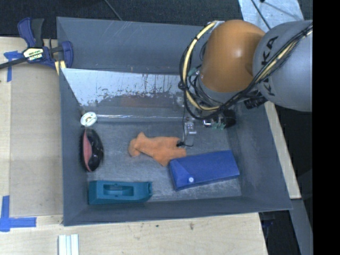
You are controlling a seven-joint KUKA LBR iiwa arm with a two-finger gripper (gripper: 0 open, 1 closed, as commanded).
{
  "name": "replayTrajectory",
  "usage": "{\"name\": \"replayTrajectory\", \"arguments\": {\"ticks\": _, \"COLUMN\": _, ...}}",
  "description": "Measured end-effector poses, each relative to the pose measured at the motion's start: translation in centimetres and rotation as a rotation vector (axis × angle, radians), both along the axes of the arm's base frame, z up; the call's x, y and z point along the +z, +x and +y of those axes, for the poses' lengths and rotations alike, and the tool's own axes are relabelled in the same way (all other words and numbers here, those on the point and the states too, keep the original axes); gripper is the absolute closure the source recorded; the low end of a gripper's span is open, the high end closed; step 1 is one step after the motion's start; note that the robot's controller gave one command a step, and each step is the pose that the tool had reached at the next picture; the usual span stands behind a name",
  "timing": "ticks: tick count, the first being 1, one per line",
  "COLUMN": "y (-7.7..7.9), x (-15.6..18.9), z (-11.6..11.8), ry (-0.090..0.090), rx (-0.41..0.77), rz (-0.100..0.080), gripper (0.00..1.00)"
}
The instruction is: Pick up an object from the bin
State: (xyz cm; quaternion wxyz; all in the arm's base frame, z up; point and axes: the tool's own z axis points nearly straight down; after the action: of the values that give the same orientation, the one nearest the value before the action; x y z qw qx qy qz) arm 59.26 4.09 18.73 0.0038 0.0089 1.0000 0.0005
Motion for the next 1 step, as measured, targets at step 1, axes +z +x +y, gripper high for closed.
{"name": "replayTrajectory", "arguments": {"ticks": 1, "y": 1.42, "x": -3.95, "z": -0.88, "ry": -0.001, "rx": 0.067, "rz": 0.002, "gripper": 0.0}}
